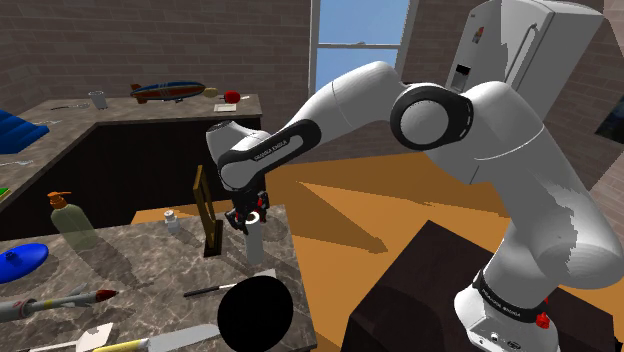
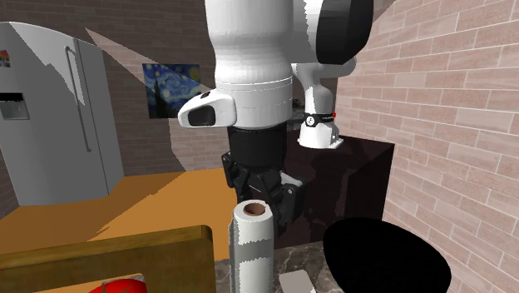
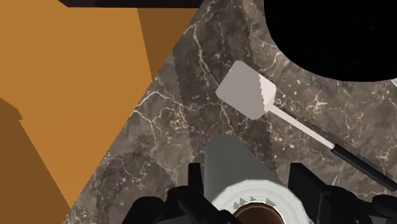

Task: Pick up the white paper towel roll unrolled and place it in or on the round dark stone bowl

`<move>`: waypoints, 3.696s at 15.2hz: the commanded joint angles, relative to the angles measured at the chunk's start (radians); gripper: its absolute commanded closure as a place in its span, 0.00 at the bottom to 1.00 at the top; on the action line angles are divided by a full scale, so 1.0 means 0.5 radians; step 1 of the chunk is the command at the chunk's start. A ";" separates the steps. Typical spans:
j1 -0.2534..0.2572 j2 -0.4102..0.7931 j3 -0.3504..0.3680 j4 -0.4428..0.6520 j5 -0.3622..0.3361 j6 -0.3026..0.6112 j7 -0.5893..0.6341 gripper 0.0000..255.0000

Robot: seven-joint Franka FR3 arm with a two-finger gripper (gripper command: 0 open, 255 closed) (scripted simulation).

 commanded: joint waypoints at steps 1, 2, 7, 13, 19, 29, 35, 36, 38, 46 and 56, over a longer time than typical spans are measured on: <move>0.000 0.000 0.000 0.000 0.000 0.000 0.000 1.00; 0.000 0.000 0.000 -0.001 0.000 0.000 0.000 1.00; 0.000 0.000 0.000 -0.001 0.000 0.000 0.000 1.00; -0.007 -0.078 0.011 0.004 0.014 -0.082 -0.007 1.00; -0.012 -0.162 0.023 0.029 0.030 -0.190 -0.016 1.00; -0.015 -0.272 0.039 0.119 0.054 -0.388 -0.032 1.00; -0.013 -0.321 0.047 0.203 0.066 -0.518 -0.041 1.00; -0.012 -0.327 0.048 0.219 0.068 -0.541 -0.043 1.00; -0.010 -0.339 0.050 0.254 0.071 -0.587 -0.046 1.00; 0.050 -0.631 0.117 -0.042 0.129 -0.586 0.098 1.00; 0.206 -1.035 0.262 -0.424 0.254 -0.598 0.402 1.00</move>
